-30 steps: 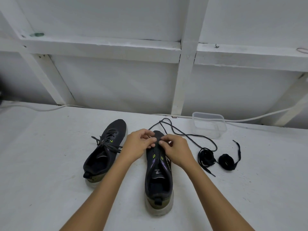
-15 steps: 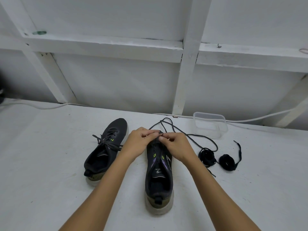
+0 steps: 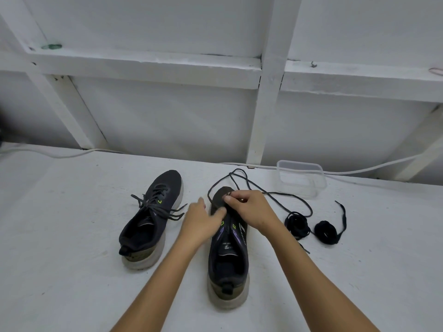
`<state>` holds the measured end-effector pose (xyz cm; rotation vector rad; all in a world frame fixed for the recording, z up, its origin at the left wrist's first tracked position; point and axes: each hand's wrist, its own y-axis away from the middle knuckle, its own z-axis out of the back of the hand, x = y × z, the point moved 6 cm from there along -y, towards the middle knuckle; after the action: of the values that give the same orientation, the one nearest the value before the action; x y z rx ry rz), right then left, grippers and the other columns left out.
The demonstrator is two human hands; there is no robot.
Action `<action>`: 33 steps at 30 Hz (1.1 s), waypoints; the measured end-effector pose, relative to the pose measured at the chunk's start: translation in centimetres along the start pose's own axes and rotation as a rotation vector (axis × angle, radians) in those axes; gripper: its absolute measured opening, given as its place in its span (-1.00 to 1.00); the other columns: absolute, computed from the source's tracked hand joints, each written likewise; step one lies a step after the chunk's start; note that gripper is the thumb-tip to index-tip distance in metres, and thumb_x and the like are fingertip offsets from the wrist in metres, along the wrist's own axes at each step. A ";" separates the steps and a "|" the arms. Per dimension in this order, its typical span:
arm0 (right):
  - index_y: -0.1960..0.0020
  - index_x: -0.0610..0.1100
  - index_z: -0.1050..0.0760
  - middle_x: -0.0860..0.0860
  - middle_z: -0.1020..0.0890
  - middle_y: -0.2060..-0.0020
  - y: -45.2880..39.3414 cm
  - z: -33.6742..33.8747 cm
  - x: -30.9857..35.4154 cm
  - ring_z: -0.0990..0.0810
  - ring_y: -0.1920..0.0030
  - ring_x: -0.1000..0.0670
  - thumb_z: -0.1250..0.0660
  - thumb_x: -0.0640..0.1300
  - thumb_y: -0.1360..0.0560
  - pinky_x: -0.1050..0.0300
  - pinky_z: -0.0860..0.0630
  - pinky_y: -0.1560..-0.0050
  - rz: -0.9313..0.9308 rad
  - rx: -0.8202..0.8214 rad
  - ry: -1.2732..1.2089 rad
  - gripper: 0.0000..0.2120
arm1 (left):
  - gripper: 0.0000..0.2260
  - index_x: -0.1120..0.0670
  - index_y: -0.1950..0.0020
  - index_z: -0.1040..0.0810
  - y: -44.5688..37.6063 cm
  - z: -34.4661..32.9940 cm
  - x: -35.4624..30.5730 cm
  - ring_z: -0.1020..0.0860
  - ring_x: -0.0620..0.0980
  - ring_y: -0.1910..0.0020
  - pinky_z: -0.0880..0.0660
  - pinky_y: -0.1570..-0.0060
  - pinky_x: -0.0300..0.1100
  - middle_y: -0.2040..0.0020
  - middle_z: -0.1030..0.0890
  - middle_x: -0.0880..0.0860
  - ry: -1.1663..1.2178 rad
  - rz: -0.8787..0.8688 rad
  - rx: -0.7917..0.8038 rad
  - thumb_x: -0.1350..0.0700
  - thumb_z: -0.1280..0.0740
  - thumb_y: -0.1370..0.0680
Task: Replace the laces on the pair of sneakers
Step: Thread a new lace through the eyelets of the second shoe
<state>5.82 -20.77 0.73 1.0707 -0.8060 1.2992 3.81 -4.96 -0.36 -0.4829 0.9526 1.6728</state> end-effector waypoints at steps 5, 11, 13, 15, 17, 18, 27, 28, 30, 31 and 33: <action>0.21 -0.11 -0.65 0.00 -0.60 0.38 -0.9 0.4 2.1 -0.47 0.36 0.12 -0.40 -0.07 -0.57 0.22 -0.43 0.25 0.075 0.051 0.278 -0.80 | -0.30 -0.06 -0.21 -0.49 0.7 -3.2 1.3 -0.56 0.07 -0.15 -0.54 -0.19 0.03 -0.11 -0.58 0.01 0.015 0.055 0.089 -0.49 -0.31 -0.24; 0.26 -0.01 -0.63 0.04 -0.63 0.34 -1.5 1.3 5.2 -0.52 0.32 0.04 -0.36 -0.08 -0.59 0.15 -0.43 0.22 0.127 -0.041 0.232 -0.75 | -0.36 -0.03 -0.35 -0.45 0.0 -3.4 1.1 -0.48 0.17 -0.22 -0.49 -0.25 0.08 -0.16 -0.40 0.07 -0.014 0.098 0.120 -0.29 -0.28 -0.33; 0.27 -0.01 -0.66 -0.14 -0.68 0.26 -1.8 2.7 7.1 -0.49 0.31 -0.02 -0.36 -0.10 -0.59 0.06 -0.49 0.20 0.140 -0.107 0.071 -0.73 | -0.40 0.00 -0.34 -0.46 -0.1 -3.5 1.1 -0.46 0.18 -0.26 -0.47 -0.28 0.08 -0.19 -0.38 0.07 -0.019 0.102 0.125 -0.25 -0.29 -0.37; 0.30 0.01 -0.66 -0.17 -0.70 0.21 -1.9 4.0 9.2 -0.54 0.22 -0.01 -0.35 -0.14 -0.60 -0.11 -0.57 0.09 0.162 -0.179 -0.070 -0.69 | -0.41 0.00 -0.35 -0.45 -0.3 -3.7 1.2 -0.45 0.18 -0.27 -0.46 -0.29 0.08 -0.22 -0.38 0.08 -0.023 0.104 0.139 -0.25 -0.29 -0.39; 0.27 -0.05 -0.62 -0.03 -0.71 0.28 -2.0 5.3 11.7 -0.63 0.15 0.02 -0.33 -0.19 -0.62 -0.10 -0.59 0.00 0.208 -0.239 -0.260 -0.70 | -0.37 0.00 -0.38 -0.43 -0.4 -3.8 1.3 -0.44 0.18 -0.27 -0.46 -0.29 0.08 -0.25 -0.38 0.09 -0.021 0.103 0.148 -0.26 -0.28 -0.38; 0.22 -0.06 -0.59 0.02 -0.69 0.31 -2.0 6.0 13.1 -0.67 0.14 0.03 -0.31 -0.20 -0.64 -0.07 -0.60 0.00 0.231 -0.253 -0.390 -0.73 | -0.36 0.01 -0.40 -0.41 -0.5 -3.9 1.3 -0.43 0.18 -0.27 -0.46 -0.29 0.08 -0.27 -0.38 0.09 -0.022 0.103 0.151 -0.25 -0.27 -0.39; 0.14 -0.17 -0.60 0.09 -0.59 0.38 -2.2 6.1 12.3 -0.44 0.45 0.12 -0.29 -0.14 -0.63 0.21 -0.37 0.35 0.194 -0.116 0.214 -0.79 | -0.44 0.00 -0.39 -0.43 -0.5 -4.1 1.5 -0.40 0.16 -0.28 -0.46 -0.26 0.06 -0.27 -0.36 0.06 -0.080 0.081 0.098 -0.22 -0.29 -0.46; 0.12 -0.18 -0.62 0.04 -0.62 0.33 -2.1 5.1 10.4 -0.52 0.36 0.08 -0.32 -0.11 -0.61 0.17 -0.38 0.30 0.152 -0.039 0.374 -0.80 | -0.46 0.00 -0.36 -0.44 -0.4 -4.0 1.4 -0.41 0.16 -0.27 -0.46 -0.25 0.06 -0.26 -0.37 0.06 -0.081 0.078 0.095 -0.22 -0.29 -0.45; 0.10 -0.12 -0.64 0.00 -0.68 0.18 -1.7 3.7 7.3 -0.63 0.14 -0.01 -0.36 -0.05 -0.58 0.19 -0.48 0.21 0.097 0.058 0.547 -0.82 | -0.49 0.01 -0.33 -0.45 -0.4 -4.0 1.3 -0.42 0.17 -0.25 -0.46 -0.25 0.07 -0.25 -0.37 0.07 -0.091 0.072 0.088 -0.22 -0.30 -0.46; 0.08 -0.08 -0.66 0.03 -0.70 0.14 -1.4 3.2 6.4 -0.63 0.09 -0.01 -0.38 -0.01 -0.56 0.20 -0.51 0.16 0.085 0.087 0.586 -0.84 | -0.49 0.01 -0.33 -0.44 -0.4 -4.0 1.3 -0.42 0.17 -0.25 -0.46 -0.25 0.07 -0.25 -0.37 0.07 -0.094 0.071 0.086 -0.22 -0.30 -0.47; 0.00 -0.02 -0.69 0.09 -0.70 0.08 -1.2 2.3 5.4 -0.62 0.01 0.02 -0.42 0.07 -0.51 0.11 -0.57 0.00 0.093 0.135 0.700 -0.81 | -0.47 0.00 -0.36 -0.42 -0.4 -4.0 1.3 -0.42 0.17 -0.26 -0.46 -0.25 0.07 -0.26 -0.36 0.08 -0.097 0.071 0.084 -0.23 -0.29 -0.47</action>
<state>7.96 -21.00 6.34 0.6053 -0.2412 1.6823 3.15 -7.30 -3.81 -0.3117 0.9737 1.6963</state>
